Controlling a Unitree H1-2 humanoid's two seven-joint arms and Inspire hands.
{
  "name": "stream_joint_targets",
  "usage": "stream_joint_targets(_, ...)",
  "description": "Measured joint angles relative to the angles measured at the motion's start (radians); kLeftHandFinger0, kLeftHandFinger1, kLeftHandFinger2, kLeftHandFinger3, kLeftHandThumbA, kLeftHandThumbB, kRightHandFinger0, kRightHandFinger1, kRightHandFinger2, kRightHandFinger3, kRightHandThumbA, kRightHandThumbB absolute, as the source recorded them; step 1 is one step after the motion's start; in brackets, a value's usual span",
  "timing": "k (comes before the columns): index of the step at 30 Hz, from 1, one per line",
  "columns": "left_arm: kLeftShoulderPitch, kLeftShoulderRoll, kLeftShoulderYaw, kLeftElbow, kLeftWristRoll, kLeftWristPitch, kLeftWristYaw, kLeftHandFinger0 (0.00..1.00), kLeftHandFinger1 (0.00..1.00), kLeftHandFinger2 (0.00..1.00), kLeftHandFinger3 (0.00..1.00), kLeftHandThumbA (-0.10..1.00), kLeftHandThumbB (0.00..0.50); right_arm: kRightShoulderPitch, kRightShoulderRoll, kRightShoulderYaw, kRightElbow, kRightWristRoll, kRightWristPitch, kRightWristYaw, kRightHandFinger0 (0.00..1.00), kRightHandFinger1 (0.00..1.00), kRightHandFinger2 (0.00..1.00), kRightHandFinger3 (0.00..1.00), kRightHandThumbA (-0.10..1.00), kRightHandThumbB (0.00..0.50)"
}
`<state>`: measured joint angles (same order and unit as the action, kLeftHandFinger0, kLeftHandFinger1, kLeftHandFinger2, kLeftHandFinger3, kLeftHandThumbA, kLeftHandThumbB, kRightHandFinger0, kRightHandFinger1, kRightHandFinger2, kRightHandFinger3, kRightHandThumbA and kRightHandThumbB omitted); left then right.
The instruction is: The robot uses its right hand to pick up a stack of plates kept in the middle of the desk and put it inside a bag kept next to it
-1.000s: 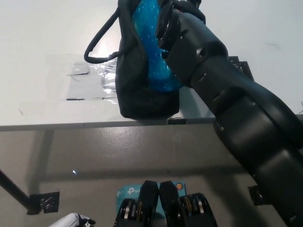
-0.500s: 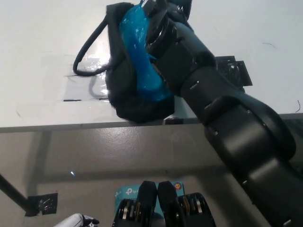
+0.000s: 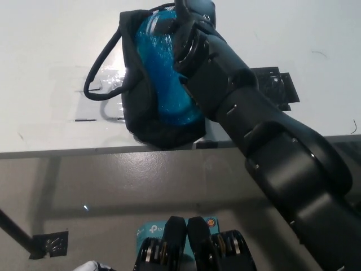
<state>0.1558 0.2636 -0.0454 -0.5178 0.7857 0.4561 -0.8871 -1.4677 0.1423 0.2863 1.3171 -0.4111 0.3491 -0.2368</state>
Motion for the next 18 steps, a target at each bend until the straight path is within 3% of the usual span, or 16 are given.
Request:
stream_joint_targets(3,0.0,0.0,-0.003,0.0,-0.001,0.0,0.001,0.72,0.8,0.85,0.84,-0.1,0.02,0.006,0.001,-0.001,-0.004,0.0,-0.023,-0.007,1.0,1.0,1.0,1.0,0.98,0.303)
stream_joint_targets(4,0.0,0.0,-0.003,0.0,-0.002,0.0,0.001,0.67,0.75,0.82,0.83,-0.1,0.026,0.007,0.001,-0.001,-0.005,0.0,-0.03,-0.009,1.0,1.0,1.0,1.0,1.0,0.313)
stream_joint_targets(7,0.004,0.0,-0.007,0.0,-0.004,0.0,0.002,0.64,0.72,0.81,0.84,-0.1,0.023,0.011,0.001,0.001,-0.009,-0.001,-0.034,-0.013,1.0,1.0,1.0,1.0,1.0,0.427)
stream_joint_targets(9,0.009,-0.002,-0.007,0.0,-0.006,0.0,0.002,0.63,0.72,0.81,0.84,-0.1,0.023,0.011,0.0,0.003,-0.011,-0.001,-0.033,-0.013,1.0,1.0,1.0,1.0,1.0,0.427)
stream_joint_targets(10,0.01,-0.003,-0.007,0.0,-0.006,0.0,0.002,0.64,0.74,0.82,0.84,-0.1,0.031,0.011,0.0,0.004,-0.012,-0.001,-0.032,-0.012,1.0,1.0,1.0,1.0,1.0,0.47)
stream_joint_targets(15,0.011,-0.003,0.004,0.003,-0.009,0.0,0.001,0.64,0.74,0.82,0.84,-0.1,0.026,-0.006,-0.011,0.018,-0.012,-0.007,-0.017,0.006,1.0,1.0,1.0,1.0,1.0,0.483)
stream_joint_targets(18,0.011,-0.001,0.004,0.003,-0.01,0.0,0.0,0.66,0.76,0.84,0.89,-0.1,0.003,-0.028,-0.025,0.04,-0.016,-0.012,-0.004,0.025,1.0,1.0,1.0,1.0,1.0,0.462)
